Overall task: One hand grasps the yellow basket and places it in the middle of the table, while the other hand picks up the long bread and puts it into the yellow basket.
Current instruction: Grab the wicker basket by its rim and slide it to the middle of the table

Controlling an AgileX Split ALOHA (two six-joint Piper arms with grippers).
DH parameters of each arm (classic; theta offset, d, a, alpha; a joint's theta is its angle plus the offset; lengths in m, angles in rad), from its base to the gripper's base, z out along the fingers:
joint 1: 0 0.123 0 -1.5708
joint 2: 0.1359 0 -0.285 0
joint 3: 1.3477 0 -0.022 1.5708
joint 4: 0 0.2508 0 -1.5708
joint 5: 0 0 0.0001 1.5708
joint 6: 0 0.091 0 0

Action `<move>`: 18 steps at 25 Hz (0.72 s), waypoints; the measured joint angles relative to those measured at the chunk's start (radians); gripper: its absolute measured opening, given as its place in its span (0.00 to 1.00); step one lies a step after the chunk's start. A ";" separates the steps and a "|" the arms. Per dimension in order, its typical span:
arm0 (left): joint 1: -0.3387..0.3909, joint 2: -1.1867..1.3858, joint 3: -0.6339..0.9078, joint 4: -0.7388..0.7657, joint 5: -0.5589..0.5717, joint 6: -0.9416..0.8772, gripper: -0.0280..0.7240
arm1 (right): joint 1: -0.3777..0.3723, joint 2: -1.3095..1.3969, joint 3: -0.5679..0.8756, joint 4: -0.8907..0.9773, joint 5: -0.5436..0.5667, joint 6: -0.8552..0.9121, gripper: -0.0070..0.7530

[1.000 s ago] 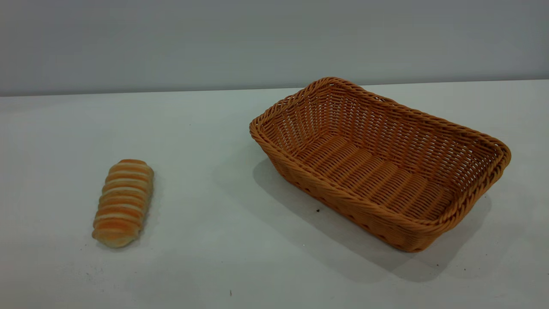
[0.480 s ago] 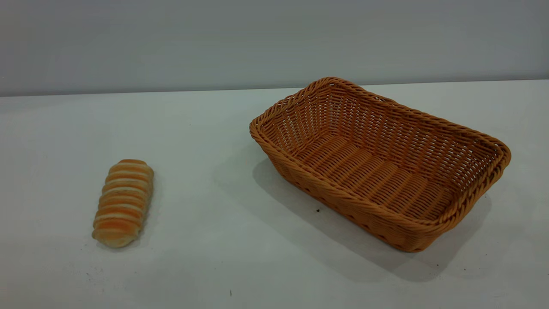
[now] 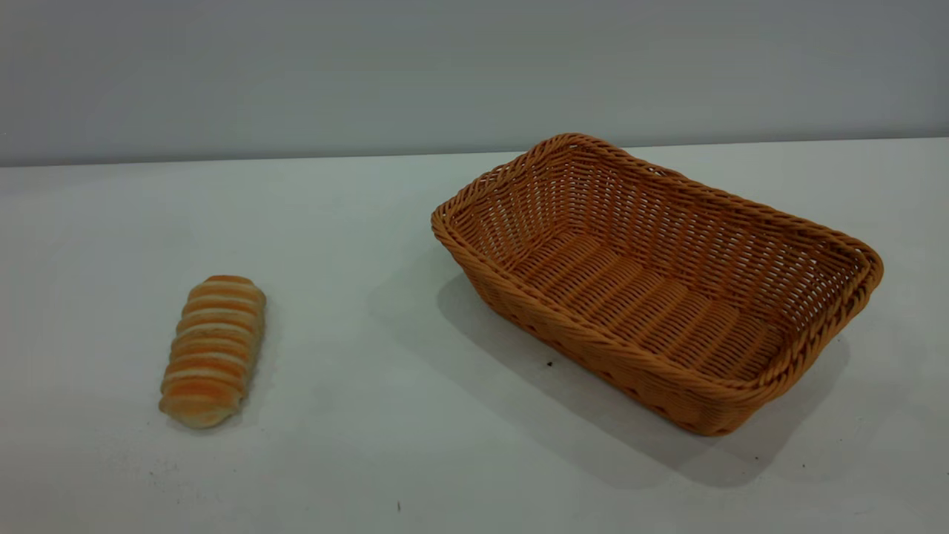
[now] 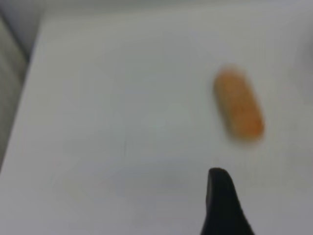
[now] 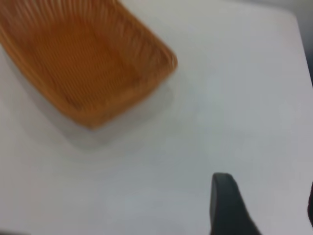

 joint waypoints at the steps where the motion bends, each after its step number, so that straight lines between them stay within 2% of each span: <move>1: 0.000 0.013 -0.002 -0.005 -0.024 -0.012 0.70 | 0.000 0.023 -0.004 0.021 -0.027 0.000 0.57; 7: 0.000 0.245 -0.039 -0.011 -0.083 -0.023 0.70 | 0.000 0.380 -0.008 0.149 -0.251 0.000 0.57; 12: 0.000 0.428 -0.116 -0.014 -0.150 -0.023 0.70 | 0.000 0.718 -0.008 0.253 -0.392 0.000 0.57; 18: 0.000 0.457 -0.122 -0.014 -0.190 -0.022 0.70 | 0.000 1.063 -0.008 0.475 -0.646 -0.028 0.57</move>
